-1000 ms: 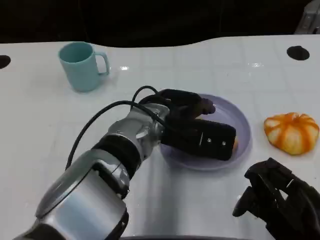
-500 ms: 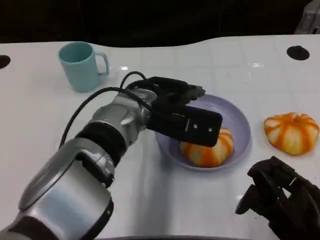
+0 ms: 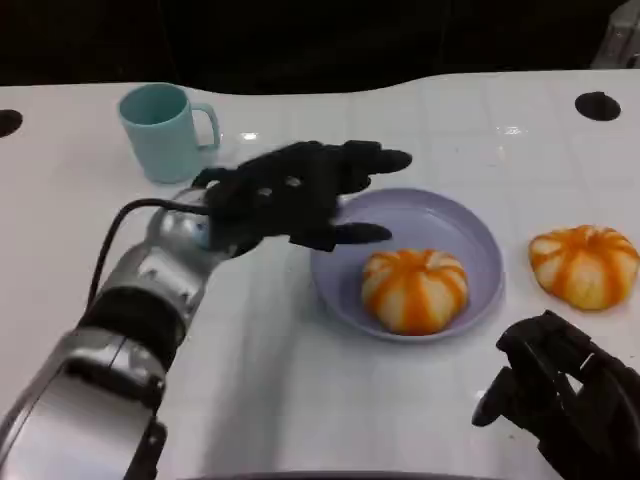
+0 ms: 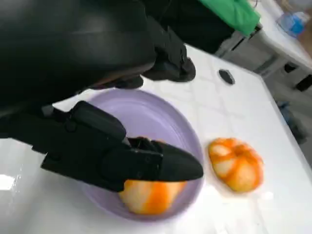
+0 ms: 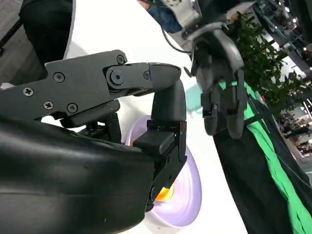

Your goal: Grasp the bread from the table and place it into the plate.

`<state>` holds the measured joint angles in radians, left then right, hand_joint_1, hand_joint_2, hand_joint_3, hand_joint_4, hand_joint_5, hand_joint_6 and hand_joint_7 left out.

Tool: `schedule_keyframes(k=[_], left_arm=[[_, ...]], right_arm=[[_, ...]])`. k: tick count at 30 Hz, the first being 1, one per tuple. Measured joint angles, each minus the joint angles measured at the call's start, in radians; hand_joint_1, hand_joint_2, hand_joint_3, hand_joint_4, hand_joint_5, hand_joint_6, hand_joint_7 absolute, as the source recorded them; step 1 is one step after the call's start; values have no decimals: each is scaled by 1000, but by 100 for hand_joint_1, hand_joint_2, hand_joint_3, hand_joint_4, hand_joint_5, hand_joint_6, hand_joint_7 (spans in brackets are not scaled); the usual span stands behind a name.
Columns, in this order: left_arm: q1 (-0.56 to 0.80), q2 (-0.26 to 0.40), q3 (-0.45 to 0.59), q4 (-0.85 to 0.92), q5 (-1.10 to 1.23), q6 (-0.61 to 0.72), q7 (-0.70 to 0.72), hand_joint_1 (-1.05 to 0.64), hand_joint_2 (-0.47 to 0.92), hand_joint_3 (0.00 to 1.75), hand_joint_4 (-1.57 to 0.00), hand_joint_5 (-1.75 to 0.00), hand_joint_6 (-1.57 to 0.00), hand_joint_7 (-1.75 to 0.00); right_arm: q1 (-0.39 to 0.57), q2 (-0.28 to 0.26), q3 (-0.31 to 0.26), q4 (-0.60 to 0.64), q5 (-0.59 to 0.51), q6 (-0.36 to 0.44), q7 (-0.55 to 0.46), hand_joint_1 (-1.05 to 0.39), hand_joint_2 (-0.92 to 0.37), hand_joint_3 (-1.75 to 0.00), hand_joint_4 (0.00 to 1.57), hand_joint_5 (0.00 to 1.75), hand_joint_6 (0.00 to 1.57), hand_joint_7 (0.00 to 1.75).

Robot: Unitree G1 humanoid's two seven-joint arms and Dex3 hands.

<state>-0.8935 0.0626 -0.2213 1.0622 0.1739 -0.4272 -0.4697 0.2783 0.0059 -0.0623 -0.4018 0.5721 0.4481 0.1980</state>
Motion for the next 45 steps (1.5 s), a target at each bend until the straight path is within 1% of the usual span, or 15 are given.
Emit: schedule_keyframes(k=[2,5,7,8,9,10,13,14,16,17,20,24,27,30,45], left_arm=[[67,-10,88,-47,-129,13,-76,-67,92,31,-62,-70,-69,-22],[177,-45,198,-198,-334,144,-164,-67,92,31,-67,-85,-79,-26],[242,-56,229,-282,-401,236,-189,-67,92,30,-66,-111,-84,-42],[278,-61,244,-334,-441,285,-195,-64,92,34,-68,-128,-79,-72],[317,-66,260,-388,-479,336,-198,-64,92,35,-69,-135,-74,-89],[358,-70,274,-452,-520,388,-200,-63,92,36,-69,-139,-70,-100],[445,-74,293,-581,-575,498,-193,-63,92,37,-69,-142,-68,-107],[457,-74,294,-601,-578,515,-189,-64,92,37,-71,-161,-64,-131],[510,-81,311,-719,-630,619,-138,-64,92,37,-74,-171,-61,-147],[548,-90,325,-794,-670,689,-99,-62,92,38,-76,-173,-60,-155],[657,-118,354,-981,-760,857,29,-58,92,45,-78,-174,-57,-166],[736,-128,374,-1109,-799,938,111,-55,92,49,-79,-175,-55,-173],[822,-153,380,-1216,-832,967,173,-54,92,51,-80,-175,-55,-174],[889,-170,376,-1251,-854,992,200,-54,92,52,-81,-175,-55,-175],[1001,-169,368,-1303,-858,1012,244,-55,92,46,-83,-175,-59,-175]], right_arm=[[-1,0,1,0,0,0,0,-50,-92,-25,58,174,53,144],[-2,0,1,0,-1,2,0,-49,-92,-26,58,174,53,144],[-2,0,1,0,0,2,-1,-48,-92,-27,58,173,52,144],[-2,0,1,0,0,2,0,-49,-92,-27,57,173,53,145],[-3,-1,0,0,0,3,0,-49,-92,-27,57,173,53,145],[-2,-1,0,0,0,3,0,-49,-92,-27,57,173,52,145],[-1,-1,-2,-1,0,4,0,-49,-92,-27,58,173,52,145],[-1,-1,-2,-1,0,4,-1,-49,-92,-27,57,173,52,144],[-2,-1,0,-3,0,6,0,-49,-92,-26,57,172,52,144],[0,-1,-1,-4,0,6,0,-50,-92,-26,57,172,52,144],[4,-3,-3,-7,1,10,-1,-50,-92,-26,57,172,52,144],[2,-3,-2,-8,1,13,-1,-50,-92,-26,57,172,52,143],[2,-4,-3,-9,0,15,-1,-50,-92,-27,57,173,53,144],[2,-4,-2,-9,0,15,0,-50,-92,-28,56,173,53,144],[4,-14,-3,-23,0,15,0,-50,-92,-29,54,174,51,144]])
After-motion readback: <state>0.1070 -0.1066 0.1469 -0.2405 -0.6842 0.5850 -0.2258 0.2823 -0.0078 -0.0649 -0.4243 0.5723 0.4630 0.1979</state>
